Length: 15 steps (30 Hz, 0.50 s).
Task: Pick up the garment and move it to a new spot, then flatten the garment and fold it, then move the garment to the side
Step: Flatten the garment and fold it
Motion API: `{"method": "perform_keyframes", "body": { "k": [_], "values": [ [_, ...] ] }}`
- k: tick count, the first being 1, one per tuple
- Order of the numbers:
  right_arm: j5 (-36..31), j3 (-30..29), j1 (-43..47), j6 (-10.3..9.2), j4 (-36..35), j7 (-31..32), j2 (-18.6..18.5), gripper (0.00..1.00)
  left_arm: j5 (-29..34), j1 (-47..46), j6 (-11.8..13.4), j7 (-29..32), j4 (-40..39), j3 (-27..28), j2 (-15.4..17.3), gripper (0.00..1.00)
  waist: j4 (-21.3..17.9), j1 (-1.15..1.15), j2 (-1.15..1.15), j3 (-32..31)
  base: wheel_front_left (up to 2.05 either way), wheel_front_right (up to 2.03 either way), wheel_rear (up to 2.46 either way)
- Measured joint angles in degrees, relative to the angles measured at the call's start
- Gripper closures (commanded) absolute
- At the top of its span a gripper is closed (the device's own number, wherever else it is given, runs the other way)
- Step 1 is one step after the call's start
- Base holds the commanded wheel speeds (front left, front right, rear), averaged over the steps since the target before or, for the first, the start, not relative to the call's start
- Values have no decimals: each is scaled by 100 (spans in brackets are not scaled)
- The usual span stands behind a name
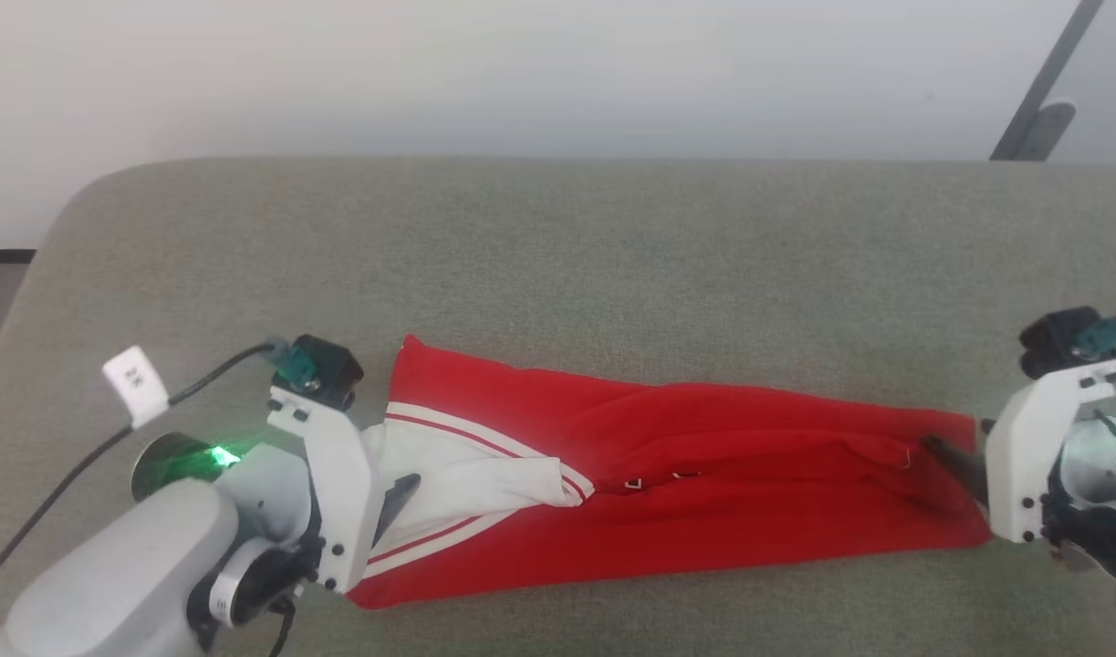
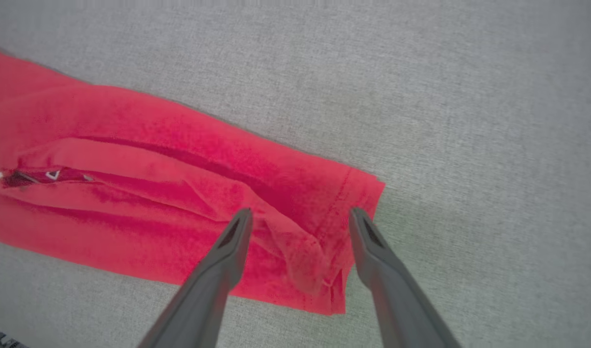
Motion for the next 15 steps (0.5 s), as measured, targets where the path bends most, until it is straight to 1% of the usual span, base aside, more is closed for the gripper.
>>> {"method": "perform_keyframes", "body": {
  "k": [2, 3, 5, 8, 10, 14, 15],
  "values": [
    [-22, -138, 72, -1, 0, 16, 5, 0, 49, 135, -41, -367, -34, 67, 13, 0, 33, 0, 0, -54, 0, 0, 0],
    [-102, -299, 125, 0, 37, 37, 16, 0, 254, 229, -89, -832, -46, 135, 44, 0, 68, 0, 0, -93, 0, 0, 0],
    [-126, -459, 180, -1, 97, 53, 37, 0, 359, 349, -81, -1317, -22, 247, 63, 0, 99, 0, 0, -124, 0, 0, 0],
    [-152, -668, 233, -1, 265, 107, 57, 0, 415, 594, 5, -1990, 55, 408, 30, 0, 173, 0, 0, -149, 0, 0, 0],
    [-169, -743, 305, -1, 372, 145, 53, 0, 578, 756, 29, -2485, 73, 517, 29, 0, 228, 0, 0, -160, 0, 0, 0],
    [-242, -964, 333, -1, 625, 151, 21, 0, 604, 1141, 292, -3336, 142, 814, -1, 0, 349, 0, 0, -166, 0, 0, 0],
    [-244, -1016, 349, -1, 683, 140, 18, 0, 589, 1237, 322, -3540, 183, 901, -14, 0, 386, 0, 0, -161, 0, 0, 0]
  ]
}}
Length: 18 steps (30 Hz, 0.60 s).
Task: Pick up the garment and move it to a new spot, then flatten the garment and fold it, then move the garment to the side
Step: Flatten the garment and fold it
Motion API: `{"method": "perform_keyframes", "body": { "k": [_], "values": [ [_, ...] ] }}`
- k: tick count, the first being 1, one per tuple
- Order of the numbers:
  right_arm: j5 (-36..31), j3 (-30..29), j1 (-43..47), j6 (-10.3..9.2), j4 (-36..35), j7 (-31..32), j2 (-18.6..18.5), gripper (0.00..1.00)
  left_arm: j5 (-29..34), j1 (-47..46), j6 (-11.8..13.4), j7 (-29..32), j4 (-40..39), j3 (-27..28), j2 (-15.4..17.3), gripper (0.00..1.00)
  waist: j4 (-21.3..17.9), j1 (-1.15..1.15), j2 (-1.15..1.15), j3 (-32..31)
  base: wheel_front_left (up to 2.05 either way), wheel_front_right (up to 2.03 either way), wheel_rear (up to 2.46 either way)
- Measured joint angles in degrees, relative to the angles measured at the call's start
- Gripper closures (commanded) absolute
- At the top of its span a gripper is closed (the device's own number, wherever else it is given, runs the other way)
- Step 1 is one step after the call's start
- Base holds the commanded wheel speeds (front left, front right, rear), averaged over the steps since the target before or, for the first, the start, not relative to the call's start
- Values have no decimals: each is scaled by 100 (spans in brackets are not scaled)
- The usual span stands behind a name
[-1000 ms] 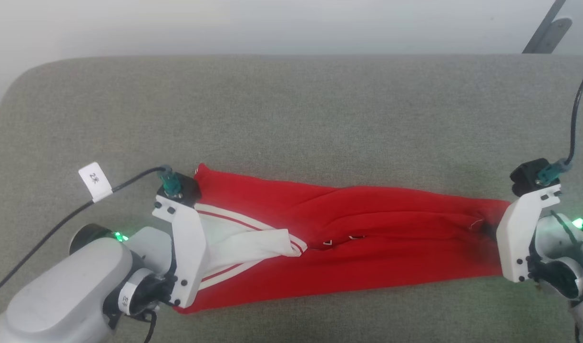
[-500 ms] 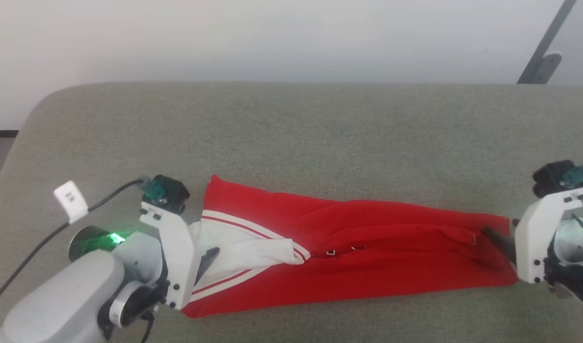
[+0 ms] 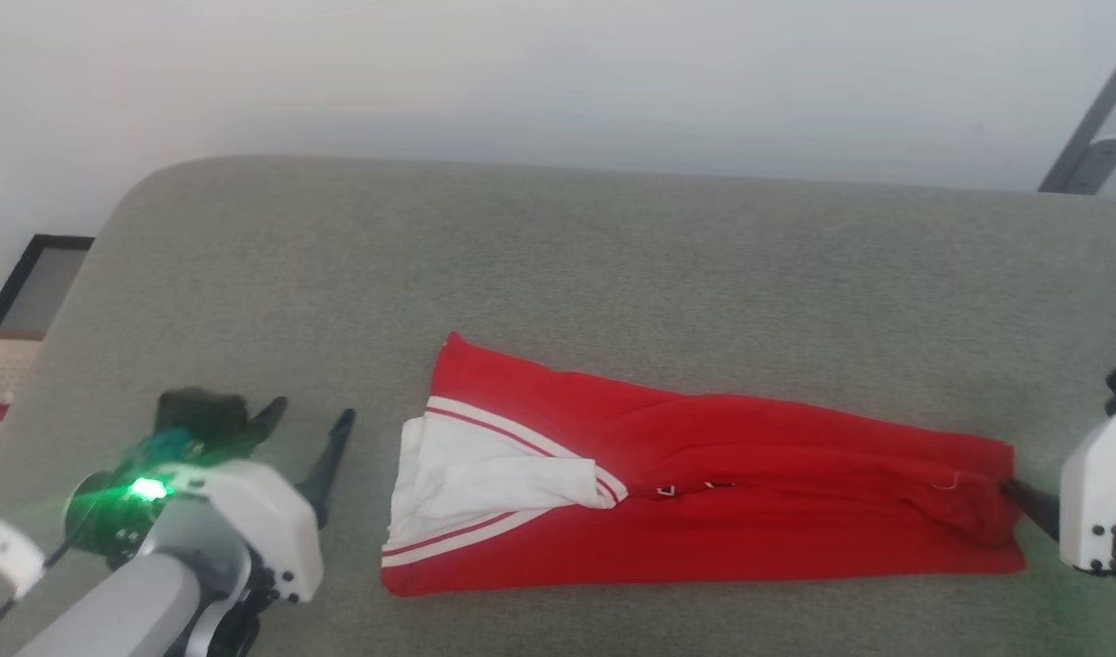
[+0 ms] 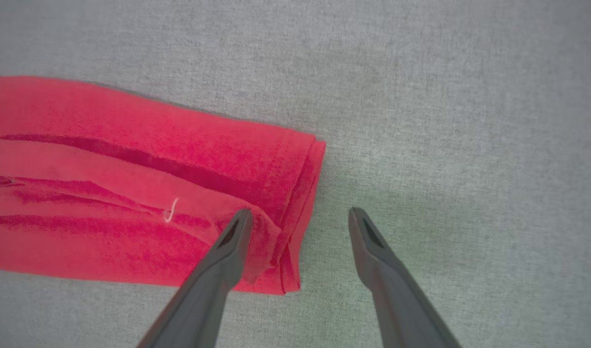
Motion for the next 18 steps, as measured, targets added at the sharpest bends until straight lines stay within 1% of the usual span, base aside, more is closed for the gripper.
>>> {"method": "perform_keyframes", "body": {
  "k": [1, 3, 5, 8, 12, 16, 17, 18],
  "values": [
    [2, -27, 16, 0, 83, -2, -12, 0, 37, 80, 4, -218, 29, 36, 11, 0, 37, 0, 0, 7, 0, 0, 0],
    [3, -54, 57, -1, 197, -1, -10, 0, -2, 244, 92, -579, 111, 204, -21, 0, 113, 0, 0, 26, 0, 0, 0],
    [41, -83, 64, -1, 331, -10, 9, 0, 15, 380, 108, -944, 174, 304, -42, 0, 190, 0, 0, 49, 0, 0, 0],
    [107, -93, 58, -2, 552, -58, 30, 0, -22, 559, 129, -1302, 270, 445, -129, 0, 305, 0, 0, 92, 0, 0, 0],
    [166, 24, -20, -2, 823, -107, 107, 0, -51, 706, 129, -1535, 322, 598, -208, 0, 445, 0, 0, 150, 0, 0, 0],
    [325, 311, -170, -7, 953, -170, 110, 0, -44, 799, 102, -1638, 350, 751, -325, 0, 567, 0, 0, 202, 0, 0, 0],
    [372, 397, -195, -7, 973, -175, 86, 13, -38, 817, 96, -1647, 367, 791, -338, 0, 594, 0, 0, 211, 0, 0, 0],
    [393, 530, -205, -7, 965, -205, 35, 72, -23, 832, 76, -1659, 387, 812, -352, 0, 620, 0, 0, 221, 0, 0, 0]
  ]
}}
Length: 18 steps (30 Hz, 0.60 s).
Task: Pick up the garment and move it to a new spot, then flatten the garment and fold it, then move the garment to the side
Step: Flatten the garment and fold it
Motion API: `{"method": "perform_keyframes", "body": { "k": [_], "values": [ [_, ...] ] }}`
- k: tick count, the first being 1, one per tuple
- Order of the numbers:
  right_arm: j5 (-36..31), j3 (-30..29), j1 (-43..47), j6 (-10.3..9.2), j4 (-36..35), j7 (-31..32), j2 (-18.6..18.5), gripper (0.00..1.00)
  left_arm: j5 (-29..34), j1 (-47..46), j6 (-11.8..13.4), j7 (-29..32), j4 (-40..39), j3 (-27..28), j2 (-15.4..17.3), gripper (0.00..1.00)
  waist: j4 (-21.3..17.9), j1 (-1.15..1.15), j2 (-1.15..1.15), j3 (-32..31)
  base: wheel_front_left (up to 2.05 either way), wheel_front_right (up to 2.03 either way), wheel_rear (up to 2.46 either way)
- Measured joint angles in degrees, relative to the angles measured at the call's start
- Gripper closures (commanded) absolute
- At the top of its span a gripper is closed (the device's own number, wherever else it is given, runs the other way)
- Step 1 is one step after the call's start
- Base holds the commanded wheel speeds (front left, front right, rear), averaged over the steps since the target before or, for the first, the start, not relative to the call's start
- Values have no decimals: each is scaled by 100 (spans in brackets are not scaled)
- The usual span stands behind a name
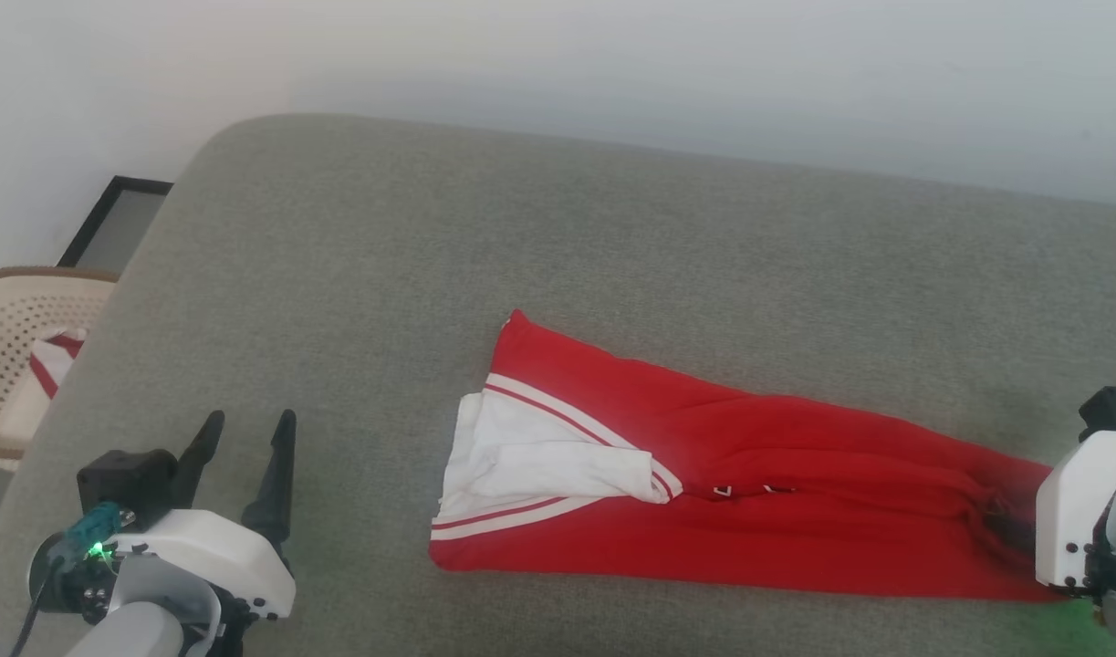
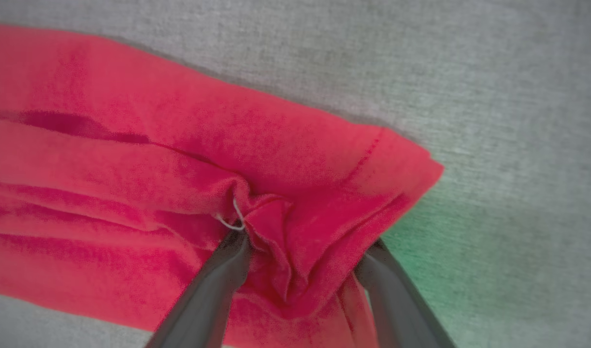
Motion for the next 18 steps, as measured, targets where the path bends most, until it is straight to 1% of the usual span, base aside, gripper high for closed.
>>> {"method": "perform_keyframes", "body": {
  "k": [1, 6, 12, 15, 18],
  "values": [
    [38, 60, -8, 0, 22, -43, -35, 100, 14, 8, -27, -7, 21, 27, -32, 0, 29, 0, 0, 7, 0, 0, 0],
    [298, 330, -126, 2, 158, -154, -126, 100, 77, 90, -112, -33, 111, 204, -165, 0, 99, 0, 0, 24, 0, 0, 0],
    [459, 438, -257, 11, 311, -368, -214, 100, 145, 135, -203, -48, 148, 408, -245, 0, 57, 0, 0, 17, 0, 0, 0],
    [505, 424, -355, 11, 470, -578, -394, 100, 233, 242, -249, -48, 145, 564, -291, 0, -29, 0, 0, 4, 0, 0, 0],
    [470, 411, -377, 10, 614, -714, -652, 100, 343, 265, -279, -49, 116, 672, -320, 0, -111, 0, 0, -5, 0, 0, 0]
  ]
}}
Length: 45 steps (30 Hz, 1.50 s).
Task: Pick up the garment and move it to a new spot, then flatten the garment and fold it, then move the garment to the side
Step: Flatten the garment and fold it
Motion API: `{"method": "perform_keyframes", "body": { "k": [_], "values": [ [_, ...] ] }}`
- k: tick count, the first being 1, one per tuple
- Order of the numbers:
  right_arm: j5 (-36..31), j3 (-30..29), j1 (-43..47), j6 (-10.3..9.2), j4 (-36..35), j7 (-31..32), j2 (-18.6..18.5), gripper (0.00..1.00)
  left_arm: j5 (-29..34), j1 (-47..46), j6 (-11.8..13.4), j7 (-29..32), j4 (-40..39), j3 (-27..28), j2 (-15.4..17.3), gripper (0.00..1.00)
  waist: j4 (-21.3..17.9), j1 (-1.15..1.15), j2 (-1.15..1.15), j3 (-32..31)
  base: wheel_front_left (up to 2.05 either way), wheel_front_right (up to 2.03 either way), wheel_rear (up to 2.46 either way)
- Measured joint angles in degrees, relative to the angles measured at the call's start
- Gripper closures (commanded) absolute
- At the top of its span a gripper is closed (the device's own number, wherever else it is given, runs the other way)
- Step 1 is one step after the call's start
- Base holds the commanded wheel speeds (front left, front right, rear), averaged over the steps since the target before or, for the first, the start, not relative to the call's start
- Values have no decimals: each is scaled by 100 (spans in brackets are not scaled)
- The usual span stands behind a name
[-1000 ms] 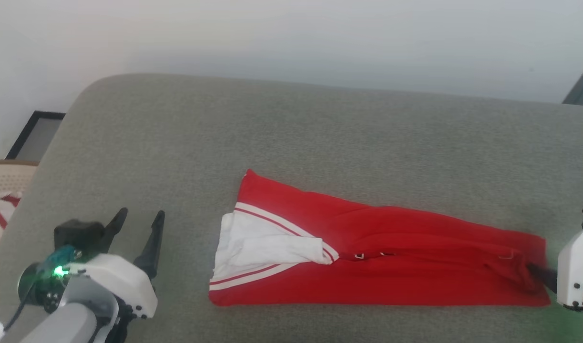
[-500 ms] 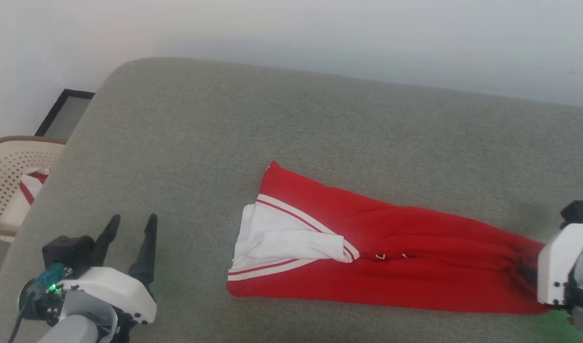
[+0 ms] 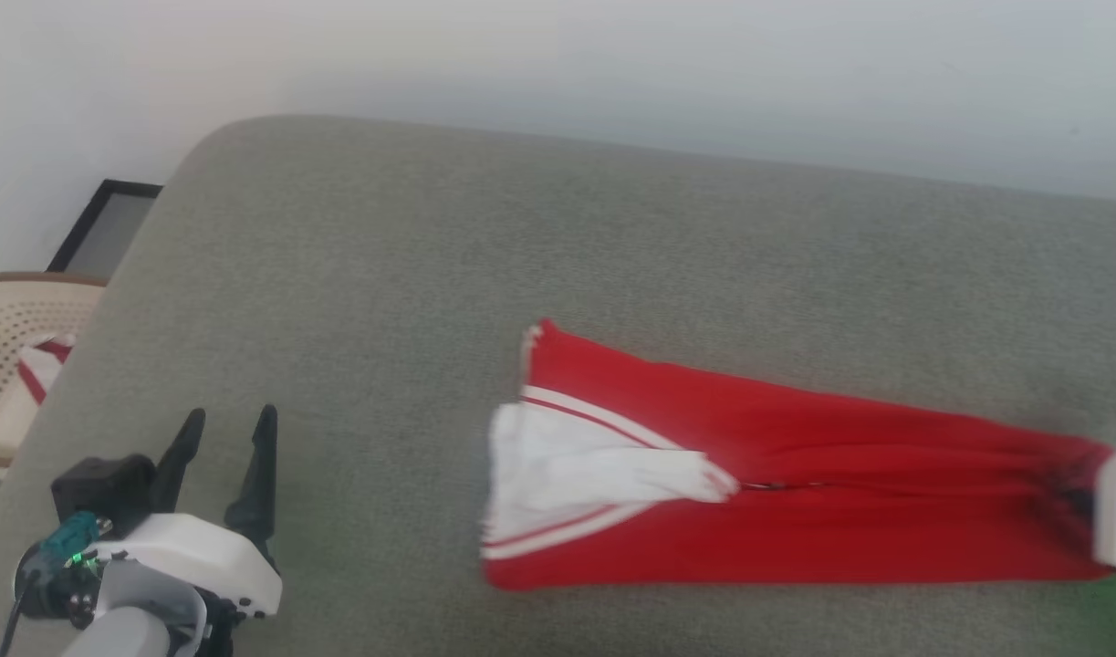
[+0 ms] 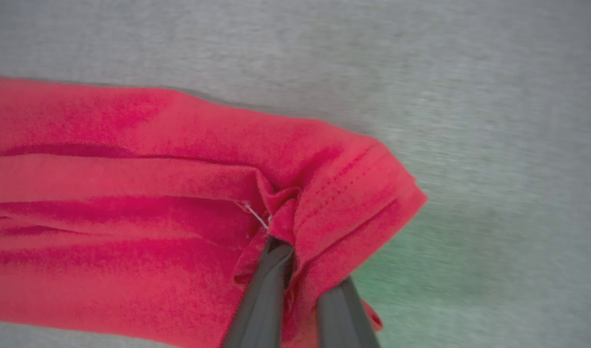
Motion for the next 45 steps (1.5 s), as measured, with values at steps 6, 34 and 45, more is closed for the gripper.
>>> {"method": "perform_keyframes", "body": {
  "k": [6, 34, 45],
  "values": [
    [-124, -111, -120, -1, 301, -211, -389, 100, 10, 79, -48, 0, 41, 42, -71, 0, -152, 0, 0, -8, 0, 0, 0],
    [372, 1235, 95, -7, -2196, 53, 751, 100, 191, -76, -346, 151, 357, -242, -353, 0, 319, 0, 0, -701, 0, 0, 0],
    [-37, 1993, -492, -7, -1076, -361, 1541, 0, 286, -396, -503, 196, 638, -405, -509, 0, 730, 0, 0, -722, 0, 0, 0]
  ]
}}
